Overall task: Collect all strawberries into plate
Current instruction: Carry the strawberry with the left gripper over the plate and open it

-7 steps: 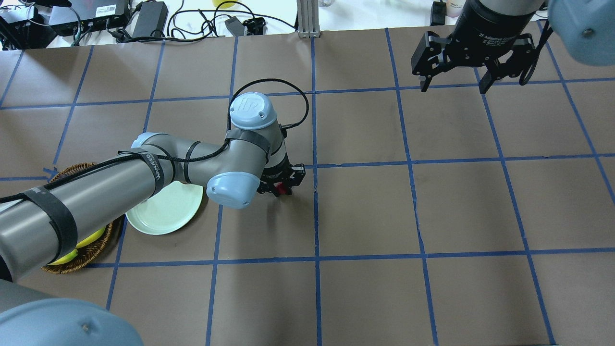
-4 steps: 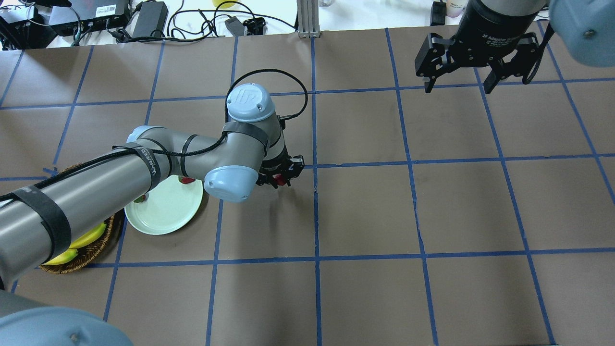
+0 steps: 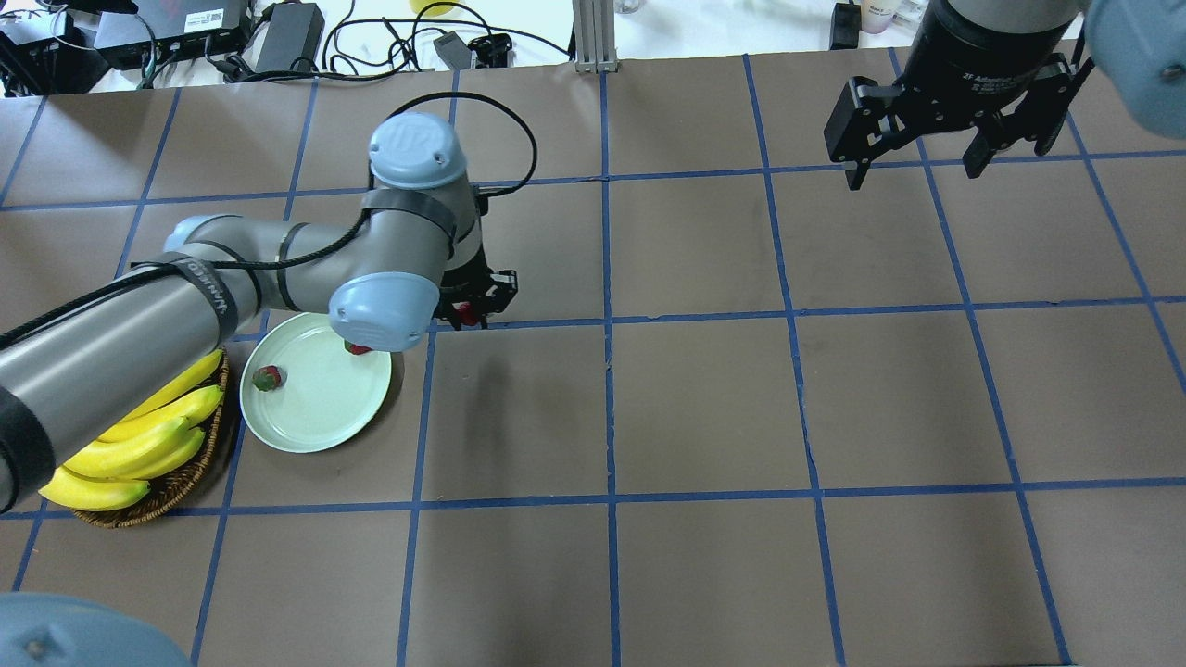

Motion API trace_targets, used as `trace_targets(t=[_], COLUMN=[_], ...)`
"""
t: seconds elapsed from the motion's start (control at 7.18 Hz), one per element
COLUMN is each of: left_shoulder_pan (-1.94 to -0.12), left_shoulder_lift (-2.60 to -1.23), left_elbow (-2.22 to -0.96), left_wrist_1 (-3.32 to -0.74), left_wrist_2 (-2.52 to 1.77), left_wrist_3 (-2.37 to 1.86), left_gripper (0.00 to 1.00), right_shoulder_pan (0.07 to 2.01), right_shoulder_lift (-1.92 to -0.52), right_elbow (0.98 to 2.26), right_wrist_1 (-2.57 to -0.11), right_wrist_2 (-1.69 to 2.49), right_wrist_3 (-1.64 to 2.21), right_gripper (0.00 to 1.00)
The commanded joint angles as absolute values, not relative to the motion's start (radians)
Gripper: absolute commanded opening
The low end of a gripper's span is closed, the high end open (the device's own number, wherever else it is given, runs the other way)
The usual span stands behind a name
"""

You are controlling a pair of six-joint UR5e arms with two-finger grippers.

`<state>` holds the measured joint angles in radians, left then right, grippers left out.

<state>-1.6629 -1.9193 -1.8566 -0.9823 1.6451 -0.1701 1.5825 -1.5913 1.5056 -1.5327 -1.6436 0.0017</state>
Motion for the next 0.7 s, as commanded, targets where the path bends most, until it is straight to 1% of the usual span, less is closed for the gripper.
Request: trace_targets(t=[0.0, 0.14, 0.42, 0.56], left_shoulder_pan=[-1.419, -1.329, -1.289, -1.289], left_shoulder_lift=[-1.872, -1.862, -1.848, -1.848], left_elbow=[-1.926, -1.927, -1.946, -1.965], left_wrist_1=[-0.988, -0.989, -1.0, -0.999], left_wrist_2=[1.646, 1.638, 1.644, 1.641], left_wrist_3=[0.232, 0.335, 0.379, 0.379], left_gripper=[0.04, 0.04, 0.04, 0.21], right_shoulder_pan=[1.586, 1.586, 1.588, 1.588], right_shoulder_lift=[-1.592, -1.594, -1.595, -1.594], right_elbow=[1.511, 1.514, 1.516, 1.516], right_wrist_1=[-1.539, -1.536, -1.534, -1.532], right_wrist_2=[-1.643, -1.643, -1.643, -1.644], right_wrist_3=[0.066, 0.066, 0.064, 0.066], right_gripper=[1.0, 1.0, 1.0, 1.0])
